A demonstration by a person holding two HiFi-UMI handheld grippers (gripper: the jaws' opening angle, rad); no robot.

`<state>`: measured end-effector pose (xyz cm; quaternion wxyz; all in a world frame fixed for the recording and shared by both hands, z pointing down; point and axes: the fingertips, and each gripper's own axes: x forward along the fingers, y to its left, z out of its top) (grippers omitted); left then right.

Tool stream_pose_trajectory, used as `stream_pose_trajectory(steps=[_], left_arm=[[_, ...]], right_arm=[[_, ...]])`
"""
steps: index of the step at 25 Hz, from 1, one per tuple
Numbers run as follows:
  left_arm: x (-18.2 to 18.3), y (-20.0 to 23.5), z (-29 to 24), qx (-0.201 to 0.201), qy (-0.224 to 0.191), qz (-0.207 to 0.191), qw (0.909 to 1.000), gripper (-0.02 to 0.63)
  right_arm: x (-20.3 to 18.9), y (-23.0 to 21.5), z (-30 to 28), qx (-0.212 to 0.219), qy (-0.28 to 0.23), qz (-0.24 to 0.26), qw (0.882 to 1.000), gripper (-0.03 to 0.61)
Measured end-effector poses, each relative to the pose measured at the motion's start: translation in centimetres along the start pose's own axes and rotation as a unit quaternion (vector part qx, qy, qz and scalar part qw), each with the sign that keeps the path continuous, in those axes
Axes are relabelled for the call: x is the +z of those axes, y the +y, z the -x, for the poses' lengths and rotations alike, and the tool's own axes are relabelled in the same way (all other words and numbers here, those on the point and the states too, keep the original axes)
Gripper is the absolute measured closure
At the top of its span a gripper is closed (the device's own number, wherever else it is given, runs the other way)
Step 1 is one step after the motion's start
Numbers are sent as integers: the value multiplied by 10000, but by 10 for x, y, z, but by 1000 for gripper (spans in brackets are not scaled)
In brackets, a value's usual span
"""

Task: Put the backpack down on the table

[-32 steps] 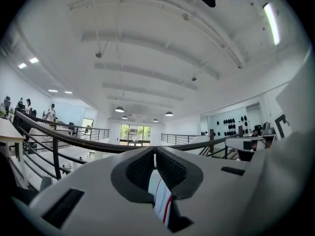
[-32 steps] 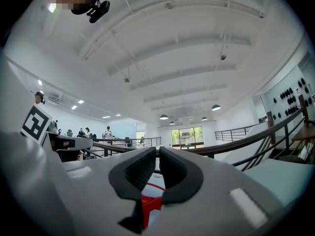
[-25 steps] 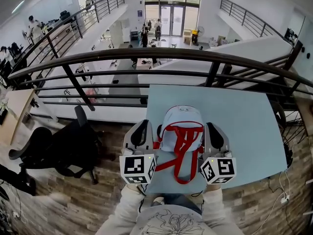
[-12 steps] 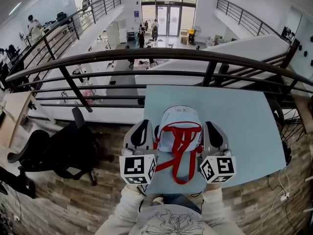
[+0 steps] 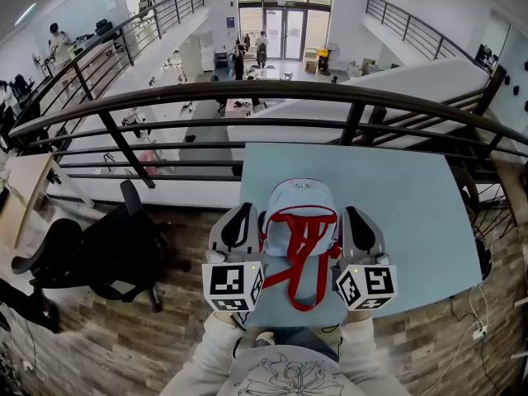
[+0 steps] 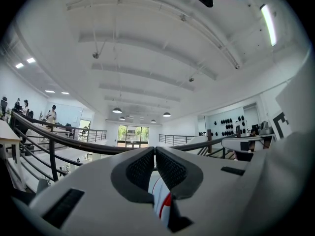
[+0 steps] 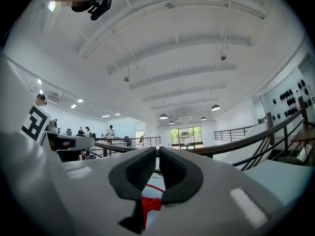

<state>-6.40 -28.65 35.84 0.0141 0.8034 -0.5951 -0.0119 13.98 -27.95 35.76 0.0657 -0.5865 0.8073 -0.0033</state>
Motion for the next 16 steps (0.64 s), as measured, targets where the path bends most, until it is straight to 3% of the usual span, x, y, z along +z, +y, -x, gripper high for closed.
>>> stream_pose_trajectory(steps=[16], left_arm=[[-5, -6, 2, 26, 56, -24, 10000, 595]], right_arm=[[0, -2, 5, 36, -18, -14, 10000, 548]])
